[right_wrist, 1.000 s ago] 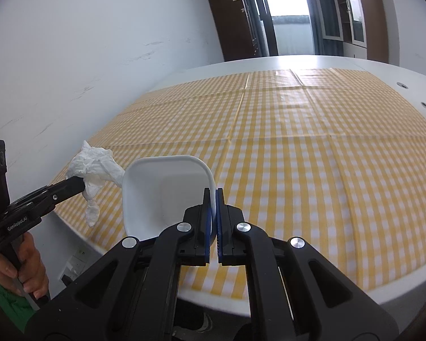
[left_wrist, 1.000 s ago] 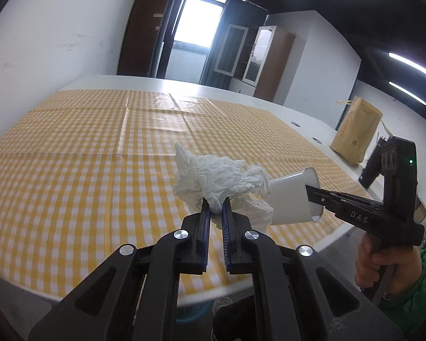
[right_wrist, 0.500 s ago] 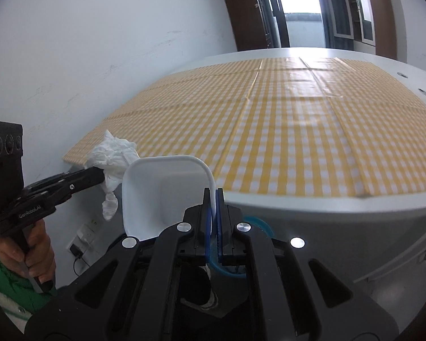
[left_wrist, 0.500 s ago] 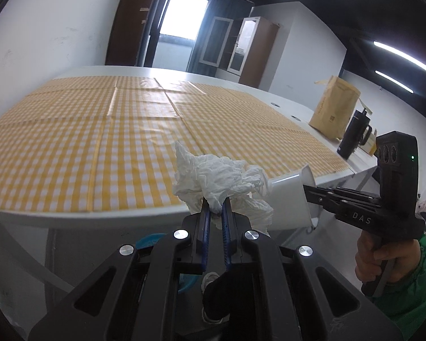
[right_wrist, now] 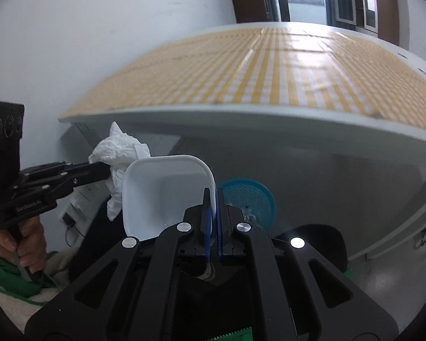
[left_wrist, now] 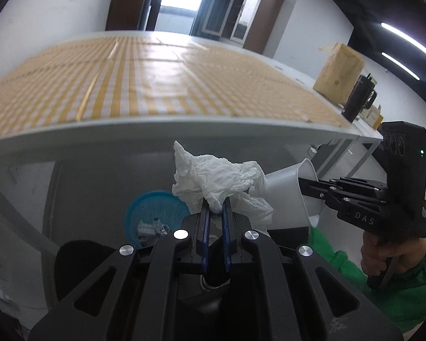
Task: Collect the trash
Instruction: 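Carry the glove and cup down over the blue wastebasket with both tools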
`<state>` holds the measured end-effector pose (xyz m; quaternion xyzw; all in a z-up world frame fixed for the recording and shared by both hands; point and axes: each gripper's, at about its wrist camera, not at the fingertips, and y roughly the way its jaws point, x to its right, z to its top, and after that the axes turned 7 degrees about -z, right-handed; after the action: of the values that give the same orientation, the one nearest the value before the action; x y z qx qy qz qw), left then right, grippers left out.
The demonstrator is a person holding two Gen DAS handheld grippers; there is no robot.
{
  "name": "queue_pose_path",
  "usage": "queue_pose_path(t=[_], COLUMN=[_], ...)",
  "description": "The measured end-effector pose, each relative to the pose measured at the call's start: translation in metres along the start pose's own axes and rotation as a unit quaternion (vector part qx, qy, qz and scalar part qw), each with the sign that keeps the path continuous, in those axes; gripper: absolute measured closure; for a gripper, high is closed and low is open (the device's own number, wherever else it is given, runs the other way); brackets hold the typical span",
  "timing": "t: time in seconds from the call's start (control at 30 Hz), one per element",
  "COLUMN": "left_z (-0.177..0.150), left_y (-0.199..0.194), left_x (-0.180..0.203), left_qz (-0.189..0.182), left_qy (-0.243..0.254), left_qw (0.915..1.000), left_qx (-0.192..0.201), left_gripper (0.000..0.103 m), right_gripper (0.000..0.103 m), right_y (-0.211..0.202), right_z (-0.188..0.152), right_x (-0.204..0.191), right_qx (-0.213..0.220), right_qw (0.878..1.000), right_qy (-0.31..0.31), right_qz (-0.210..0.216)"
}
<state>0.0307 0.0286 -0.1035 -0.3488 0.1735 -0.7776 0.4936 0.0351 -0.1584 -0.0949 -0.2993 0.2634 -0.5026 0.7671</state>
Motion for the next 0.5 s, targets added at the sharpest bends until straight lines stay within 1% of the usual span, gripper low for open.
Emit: queue_pose_path(t=[0.2,0.4,0.5], left_z=[-0.015,-0.028,-0.035], left_y=[0.038,0.074,0.093], left_x=[-0.03,-0.065,-0.082], left_qz=[0.01,0.036,0.062], left_qy=[-0.042,-0.076,-0.085], left_qw=[0.9983,0.9944,0.9909], left_qx=[-0.039,-0.064,-0.084], left_gripper=[0.096,0.096,0.096], right_gripper=[0.101,0.101,0.101], right_y=[0.051,0.106,0.134], right_z=[-0.018,-0.034,-0.039], right_x=[0.004,0.005,0.003], right_qx=[-0.05,-0.096,-0.118], right_qw=[0.999,0.995,0.992], right_qy=[0.013,0.022,0.019], right_qz=[-0.009,-0.021,-0.027])
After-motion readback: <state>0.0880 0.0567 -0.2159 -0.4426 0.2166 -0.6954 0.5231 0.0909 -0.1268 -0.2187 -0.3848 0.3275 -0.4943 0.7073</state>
